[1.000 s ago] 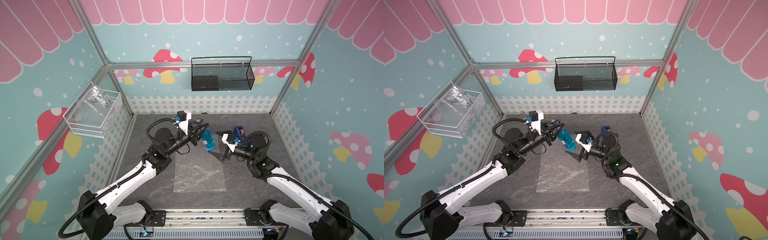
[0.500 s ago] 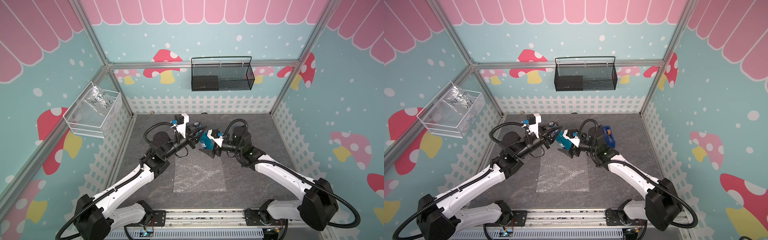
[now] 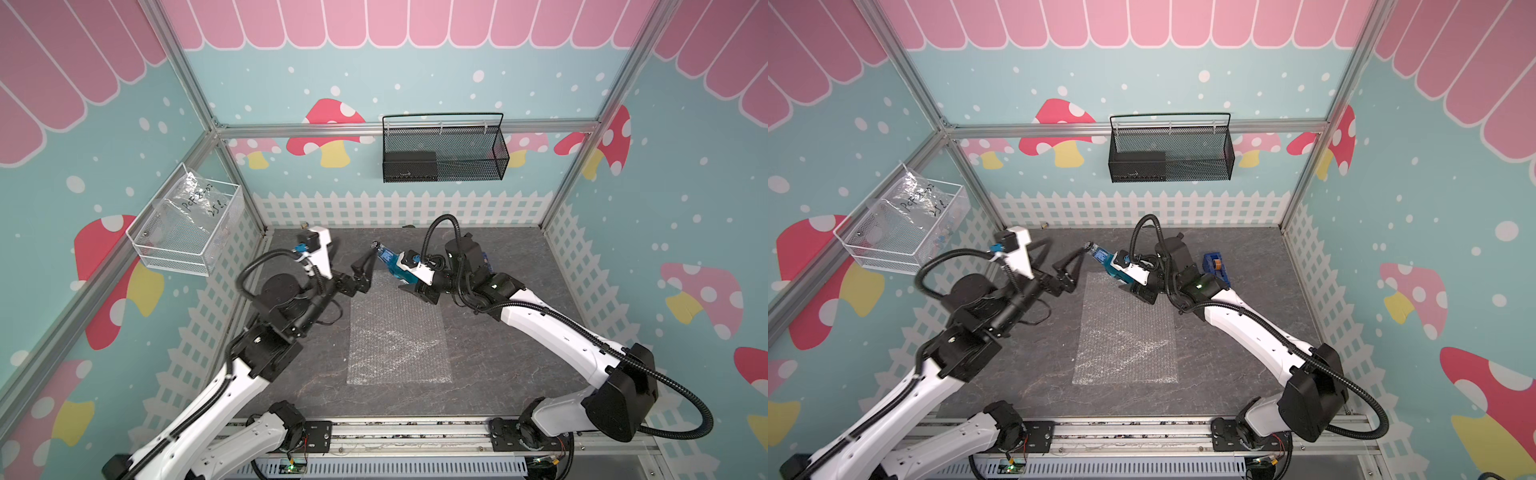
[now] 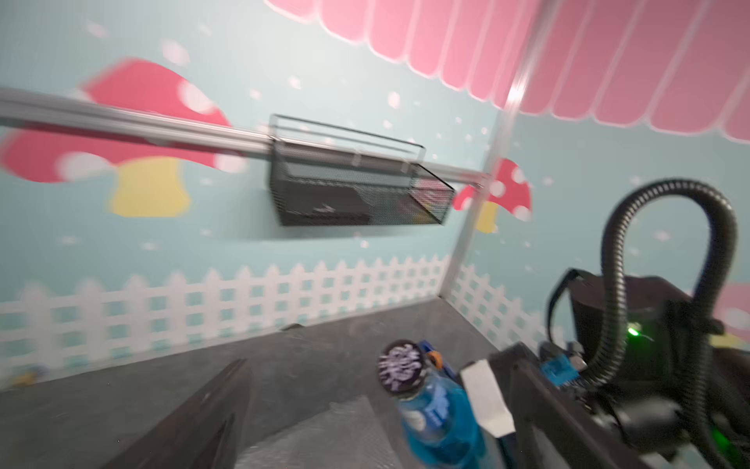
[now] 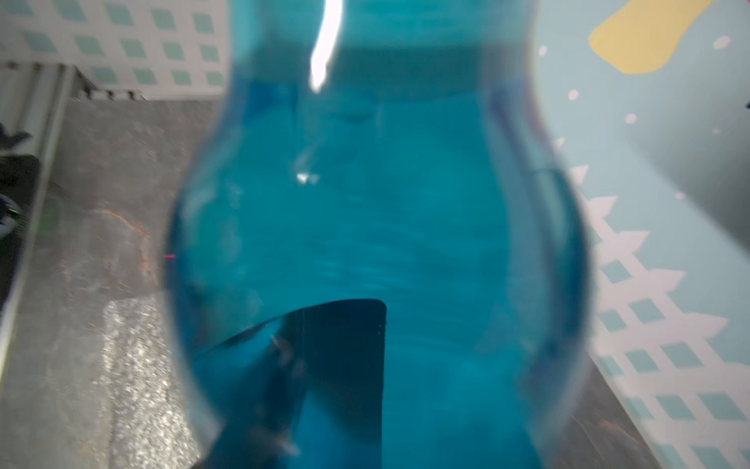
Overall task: Wrap wine bottles in bubble wrap
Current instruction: Pick up the wine bottle from the center of the board, then place the wine bottle on the bubble wrap.
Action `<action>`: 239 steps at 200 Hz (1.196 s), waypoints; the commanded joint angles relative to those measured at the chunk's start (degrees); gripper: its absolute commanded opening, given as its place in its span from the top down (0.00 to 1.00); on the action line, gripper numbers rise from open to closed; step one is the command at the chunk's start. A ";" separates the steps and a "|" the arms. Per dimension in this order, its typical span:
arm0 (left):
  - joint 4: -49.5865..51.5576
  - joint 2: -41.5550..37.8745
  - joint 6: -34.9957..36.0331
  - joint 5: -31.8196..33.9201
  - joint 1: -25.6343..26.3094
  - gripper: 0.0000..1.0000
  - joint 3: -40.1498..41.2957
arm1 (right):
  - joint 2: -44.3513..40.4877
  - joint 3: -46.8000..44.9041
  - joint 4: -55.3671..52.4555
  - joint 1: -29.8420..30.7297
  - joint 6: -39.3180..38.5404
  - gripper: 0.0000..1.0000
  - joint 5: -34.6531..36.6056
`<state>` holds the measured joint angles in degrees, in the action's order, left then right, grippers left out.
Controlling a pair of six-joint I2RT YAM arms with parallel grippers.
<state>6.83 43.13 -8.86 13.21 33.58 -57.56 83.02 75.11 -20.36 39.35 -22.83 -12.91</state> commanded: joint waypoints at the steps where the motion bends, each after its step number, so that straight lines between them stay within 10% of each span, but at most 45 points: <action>1: 20.76 -9.93 5.40 20.54 -2.20 0.00 -2.51 | 3.85 3.47 -14.53 2.86 -11.10 0.96 16.95; 87: 24.58 -13.48 12.11 22.60 -2.38 0.00 2.86 | 13.82 -3.75 -14.99 12.88 -14.15 1.00 11.44; 239: 17.38 -15.17 13.43 21.15 -2.57 0.00 8.40 | 16.82 -8.22 -13.57 13.29 -10.51 1.00 8.28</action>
<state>24.97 28.64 3.49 34.50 31.24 -50.22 99.48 67.02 -35.86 52.51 -32.95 -2.66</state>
